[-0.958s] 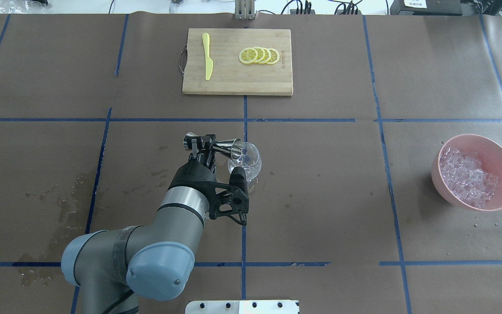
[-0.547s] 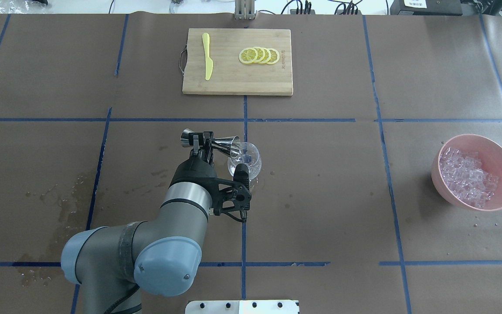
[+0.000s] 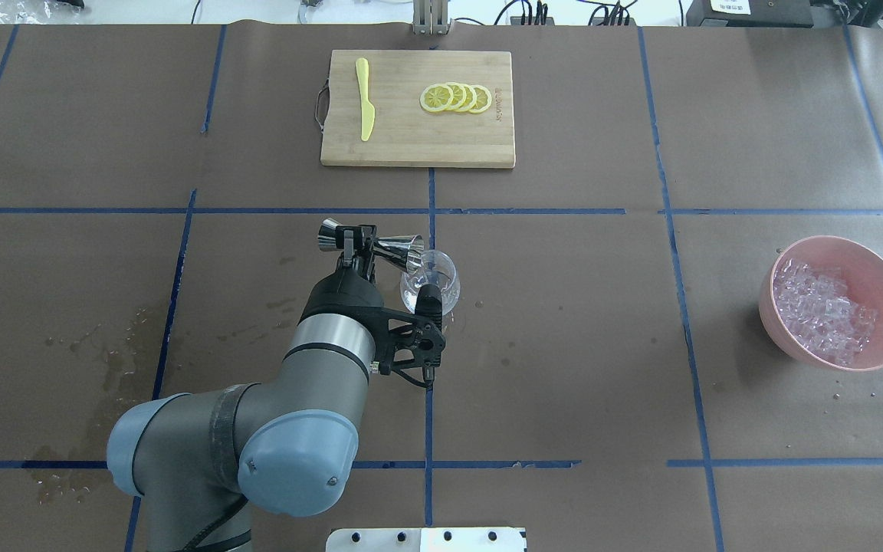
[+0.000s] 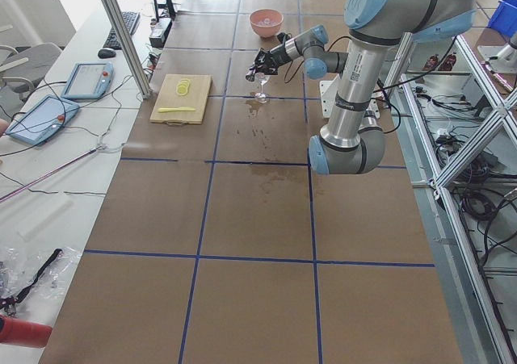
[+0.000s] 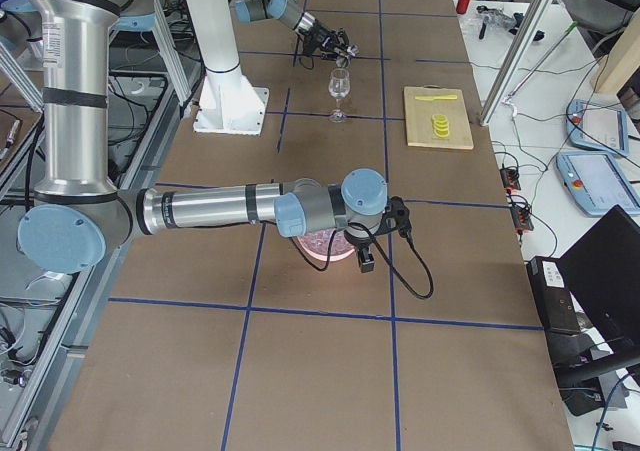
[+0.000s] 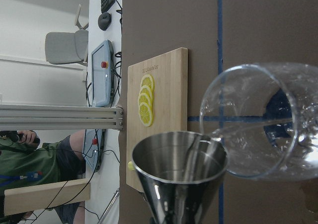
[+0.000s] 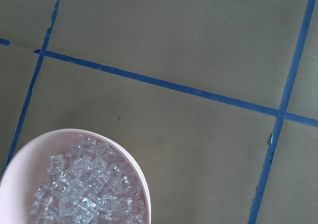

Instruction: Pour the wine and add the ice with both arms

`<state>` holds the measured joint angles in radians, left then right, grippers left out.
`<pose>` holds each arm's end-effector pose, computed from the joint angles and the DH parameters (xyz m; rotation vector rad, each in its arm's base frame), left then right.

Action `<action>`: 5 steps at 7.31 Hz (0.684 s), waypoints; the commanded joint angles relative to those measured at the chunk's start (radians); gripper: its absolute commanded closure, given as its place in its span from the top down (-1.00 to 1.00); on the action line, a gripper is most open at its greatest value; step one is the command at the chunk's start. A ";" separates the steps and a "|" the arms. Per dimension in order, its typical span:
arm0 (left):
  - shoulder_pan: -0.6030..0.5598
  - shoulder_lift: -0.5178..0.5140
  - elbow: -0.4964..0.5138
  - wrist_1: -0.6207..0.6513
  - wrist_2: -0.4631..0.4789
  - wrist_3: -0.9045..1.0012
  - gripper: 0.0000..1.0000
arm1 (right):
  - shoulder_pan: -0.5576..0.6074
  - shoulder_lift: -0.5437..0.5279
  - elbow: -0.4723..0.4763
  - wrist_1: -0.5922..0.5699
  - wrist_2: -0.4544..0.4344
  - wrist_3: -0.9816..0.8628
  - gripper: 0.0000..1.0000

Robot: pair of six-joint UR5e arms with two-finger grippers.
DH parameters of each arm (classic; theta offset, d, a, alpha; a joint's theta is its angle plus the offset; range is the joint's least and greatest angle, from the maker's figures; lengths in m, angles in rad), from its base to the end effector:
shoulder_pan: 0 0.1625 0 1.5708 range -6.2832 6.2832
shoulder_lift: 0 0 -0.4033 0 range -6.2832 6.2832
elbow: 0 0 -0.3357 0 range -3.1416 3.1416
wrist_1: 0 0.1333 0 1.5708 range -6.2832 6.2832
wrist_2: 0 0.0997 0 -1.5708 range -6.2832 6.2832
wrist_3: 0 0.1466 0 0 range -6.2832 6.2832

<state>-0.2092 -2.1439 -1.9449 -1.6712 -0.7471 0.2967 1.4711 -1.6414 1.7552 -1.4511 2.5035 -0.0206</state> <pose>0.4888 -0.3500 0.1923 1.2798 -0.1479 1.0085 -0.0266 -0.4217 0.5886 0.1797 -0.9377 -0.2199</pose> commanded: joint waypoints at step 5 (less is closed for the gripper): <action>-0.006 -0.001 -0.016 0.001 0.000 0.021 -1.00 | -0.002 0.002 0.000 0.000 -0.002 -0.001 1.00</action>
<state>-0.2133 -2.1445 -1.9543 -1.6599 -0.7477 0.3393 1.4696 -1.6410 1.7549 -1.4512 2.5025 -0.0214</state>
